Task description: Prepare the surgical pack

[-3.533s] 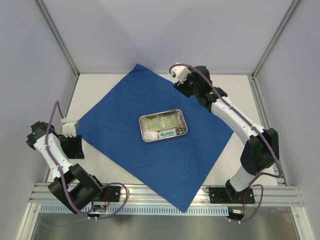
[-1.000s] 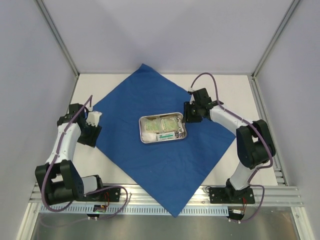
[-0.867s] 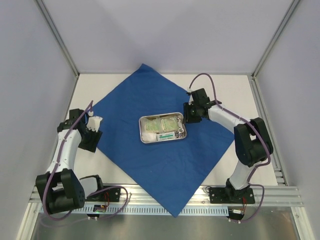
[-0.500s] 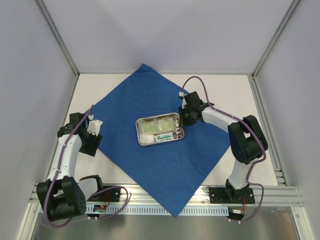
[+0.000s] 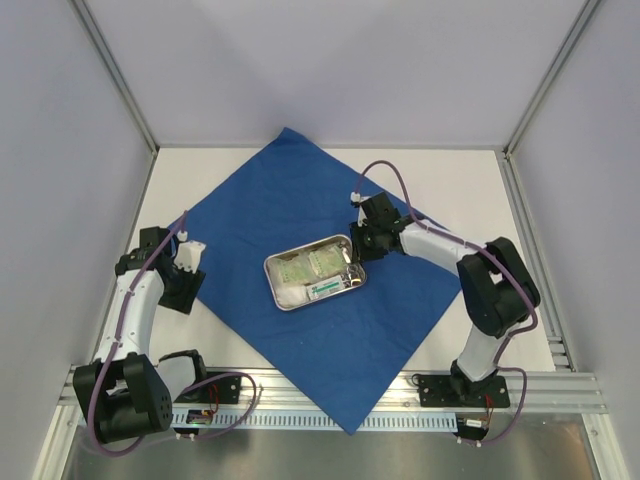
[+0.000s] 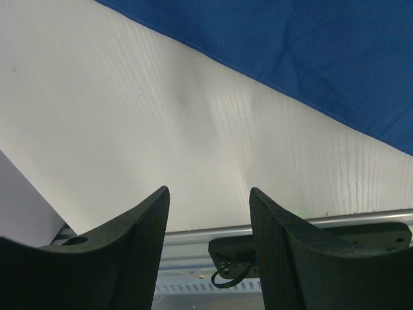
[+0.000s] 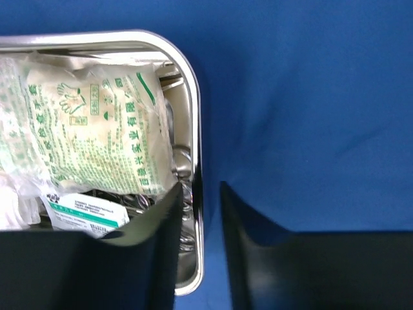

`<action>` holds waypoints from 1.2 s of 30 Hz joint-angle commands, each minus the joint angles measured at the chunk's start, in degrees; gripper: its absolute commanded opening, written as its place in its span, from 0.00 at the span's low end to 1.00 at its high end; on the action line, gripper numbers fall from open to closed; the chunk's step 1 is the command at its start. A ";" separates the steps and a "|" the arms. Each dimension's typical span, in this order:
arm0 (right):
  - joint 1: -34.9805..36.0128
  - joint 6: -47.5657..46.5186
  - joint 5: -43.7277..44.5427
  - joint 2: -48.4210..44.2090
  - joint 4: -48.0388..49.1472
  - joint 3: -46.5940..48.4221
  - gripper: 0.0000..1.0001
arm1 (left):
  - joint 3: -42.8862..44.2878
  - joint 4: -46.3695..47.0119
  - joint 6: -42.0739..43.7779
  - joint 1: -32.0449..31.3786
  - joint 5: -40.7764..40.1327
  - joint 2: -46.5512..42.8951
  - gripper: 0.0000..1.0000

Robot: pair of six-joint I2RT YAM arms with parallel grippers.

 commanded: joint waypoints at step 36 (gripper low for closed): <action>84.75 12.63 28.20 -20.23 -10.04 -17.74 0.70 | 10.33 -19.54 -4.52 -0.10 -4.29 -12.34 0.64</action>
